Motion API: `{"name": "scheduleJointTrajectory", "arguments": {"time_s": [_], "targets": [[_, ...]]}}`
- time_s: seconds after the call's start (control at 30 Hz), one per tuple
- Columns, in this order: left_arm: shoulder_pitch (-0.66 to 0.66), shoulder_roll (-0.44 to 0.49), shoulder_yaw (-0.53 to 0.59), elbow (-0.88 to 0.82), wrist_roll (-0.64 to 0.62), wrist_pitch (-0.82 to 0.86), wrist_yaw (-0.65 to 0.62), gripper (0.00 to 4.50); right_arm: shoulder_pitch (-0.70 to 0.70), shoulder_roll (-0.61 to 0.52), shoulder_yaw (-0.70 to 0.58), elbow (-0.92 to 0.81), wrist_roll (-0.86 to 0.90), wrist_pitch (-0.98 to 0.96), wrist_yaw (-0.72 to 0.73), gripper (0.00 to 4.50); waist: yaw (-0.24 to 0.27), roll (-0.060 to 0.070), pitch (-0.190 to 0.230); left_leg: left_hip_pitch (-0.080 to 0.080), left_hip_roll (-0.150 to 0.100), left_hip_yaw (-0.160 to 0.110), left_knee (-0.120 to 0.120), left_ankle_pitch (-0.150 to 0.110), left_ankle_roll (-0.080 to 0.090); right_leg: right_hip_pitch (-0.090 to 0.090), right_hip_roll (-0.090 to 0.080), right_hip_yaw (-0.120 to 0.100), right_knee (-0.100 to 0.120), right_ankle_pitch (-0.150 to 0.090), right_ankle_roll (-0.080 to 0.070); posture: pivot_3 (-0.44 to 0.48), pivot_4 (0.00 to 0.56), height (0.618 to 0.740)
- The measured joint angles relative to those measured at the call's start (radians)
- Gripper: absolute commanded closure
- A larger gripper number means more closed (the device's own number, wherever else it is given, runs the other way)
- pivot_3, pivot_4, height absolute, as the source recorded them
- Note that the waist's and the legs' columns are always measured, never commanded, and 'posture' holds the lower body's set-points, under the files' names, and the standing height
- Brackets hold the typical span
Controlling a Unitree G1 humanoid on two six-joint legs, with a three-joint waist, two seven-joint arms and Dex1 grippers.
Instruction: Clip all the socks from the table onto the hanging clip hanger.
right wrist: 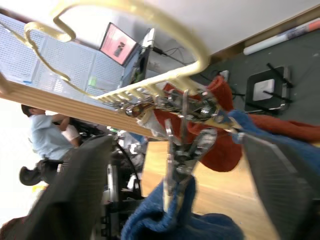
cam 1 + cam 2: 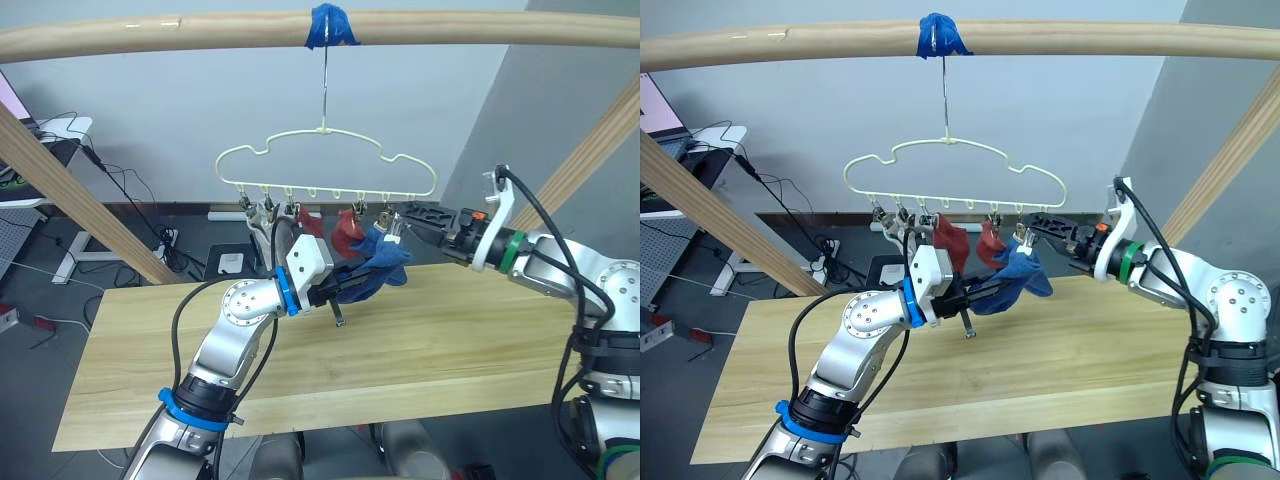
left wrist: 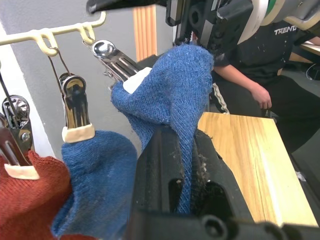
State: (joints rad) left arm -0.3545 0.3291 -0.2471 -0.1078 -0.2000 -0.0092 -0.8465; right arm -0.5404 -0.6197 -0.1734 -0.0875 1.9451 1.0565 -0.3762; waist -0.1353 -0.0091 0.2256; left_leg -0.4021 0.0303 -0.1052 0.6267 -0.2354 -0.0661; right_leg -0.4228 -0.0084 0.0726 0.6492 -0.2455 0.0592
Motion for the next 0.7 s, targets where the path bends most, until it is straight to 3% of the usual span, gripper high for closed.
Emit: {"name": "scheduleJointTrajectory", "arguments": {"time_s": [0.1,0.23,0.4,0.47,0.57,0.7], "targets": [[-0.004,-0.001,-0.003,0.003,0.000,-0.001,-0.018,4.50,0.048,-0.149,-0.022,-0.067,-0.096,0.024,0.109,0.07,0.008,0.004,0.002,-0.001,0.000,0.001,0.000,0.000,0.000,0.000,-0.001,0.000,-0.001,0.000,0.000,-0.198,0.218,0.740],[-0.013,-0.007,-0.003,0.021,-0.017,0.004,-0.039,4.50,0.130,-0.318,-0.093,-0.246,-0.340,0.019,0.401,0.07,0.012,0.005,0.003,0.000,0.001,0.002,0.000,0.000,0.000,0.000,0.000,0.000,-0.002,-0.001,0.001,-0.224,0.217,0.740],[-0.028,-0.009,-0.002,0.040,-0.046,0.036,-0.060,3.10,0.190,-0.339,-0.106,-0.313,-0.473,-0.011,0.622,0.00,-0.003,0.004,0.003,0.001,0.001,0.005,0.002,0.000,0.000,0.001,0.000,0.001,-0.001,0.000,0.003,-0.254,0.210,0.740],[-0.040,-0.004,0.010,0.044,-0.091,0.098,-0.074,2.52,0.268,-0.375,-0.107,-0.380,-0.620,-0.087,0.746,0.00,-0.004,0.004,0.003,0.001,0.001,0.004,0.002,0.000,0.000,0.001,0.000,0.001,-0.001,0.000,0.003,-0.256,0.208,0.740],[-0.047,0.049,0.080,0.059,-0.158,0.198,-0.091,1.74,0.337,-0.367,-0.078,-0.450,-0.810,-0.225,0.902,0.00,-0.011,0.004,0.003,0.001,0.001,0.005,0.002,0.000,0.000,0.001,0.000,0.001,-0.002,0.000,0.003,-0.240,0.204,0.740],[-0.028,0.139,0.155,0.041,-0.226,0.282,-0.127,0.57,0.361,-0.321,-0.024,-0.430,-1.005,-0.373,1.002,0.00,-0.022,0.004,0.004,0.002,0.001,0.005,0.002,0.000,0.000,0.001,0.000,0.002,-0.001,0.001,0.003,-0.208,0.200,0.740]]}}
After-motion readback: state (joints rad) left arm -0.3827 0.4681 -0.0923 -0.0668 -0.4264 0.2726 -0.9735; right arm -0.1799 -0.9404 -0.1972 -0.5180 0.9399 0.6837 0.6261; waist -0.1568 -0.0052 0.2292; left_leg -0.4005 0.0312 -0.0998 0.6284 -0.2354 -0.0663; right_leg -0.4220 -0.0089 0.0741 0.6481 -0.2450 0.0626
